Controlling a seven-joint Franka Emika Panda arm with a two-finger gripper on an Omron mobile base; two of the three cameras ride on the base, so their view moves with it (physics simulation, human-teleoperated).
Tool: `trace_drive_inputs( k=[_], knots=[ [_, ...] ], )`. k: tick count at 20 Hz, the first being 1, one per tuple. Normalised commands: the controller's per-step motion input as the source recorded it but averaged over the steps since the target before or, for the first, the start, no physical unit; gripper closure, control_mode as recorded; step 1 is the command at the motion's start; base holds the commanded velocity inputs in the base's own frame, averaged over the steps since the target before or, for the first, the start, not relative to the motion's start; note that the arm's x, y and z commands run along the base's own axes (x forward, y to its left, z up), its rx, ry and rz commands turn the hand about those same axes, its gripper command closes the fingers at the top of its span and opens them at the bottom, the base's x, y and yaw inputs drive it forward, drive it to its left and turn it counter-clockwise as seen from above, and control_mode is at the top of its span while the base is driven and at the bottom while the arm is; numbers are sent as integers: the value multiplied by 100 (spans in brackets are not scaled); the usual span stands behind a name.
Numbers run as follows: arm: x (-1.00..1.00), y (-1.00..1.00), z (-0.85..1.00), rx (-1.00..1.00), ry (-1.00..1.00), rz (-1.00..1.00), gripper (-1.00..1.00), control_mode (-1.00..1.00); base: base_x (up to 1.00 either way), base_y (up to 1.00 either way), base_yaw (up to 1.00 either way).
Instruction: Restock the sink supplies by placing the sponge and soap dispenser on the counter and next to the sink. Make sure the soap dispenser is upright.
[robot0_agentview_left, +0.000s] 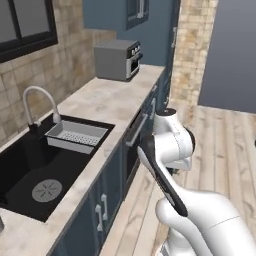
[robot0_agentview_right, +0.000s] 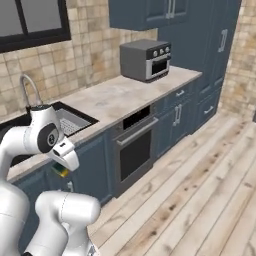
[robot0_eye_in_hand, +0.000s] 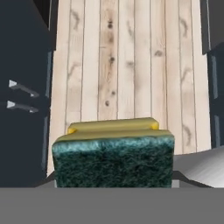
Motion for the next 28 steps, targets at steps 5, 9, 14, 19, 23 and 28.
trace_drive_inputs(
  k=[5,9,14,19,23,28],
  knots=[
    [0,0,0,0,0,0,100,100,100,-27,36],
    [0,0,0,0,0,0,100,100,100,-21,41],
    [0,0,0,0,0,0,100,100,100,0,44],
    [0,0,0,0,0,0,100,100,89,-20,43],
    [75,-19,-6,1,19,30,100,-100,21,-8,11],
    [100,-2,-27,3,33,34,100,-100,0,0,0]
  ],
)
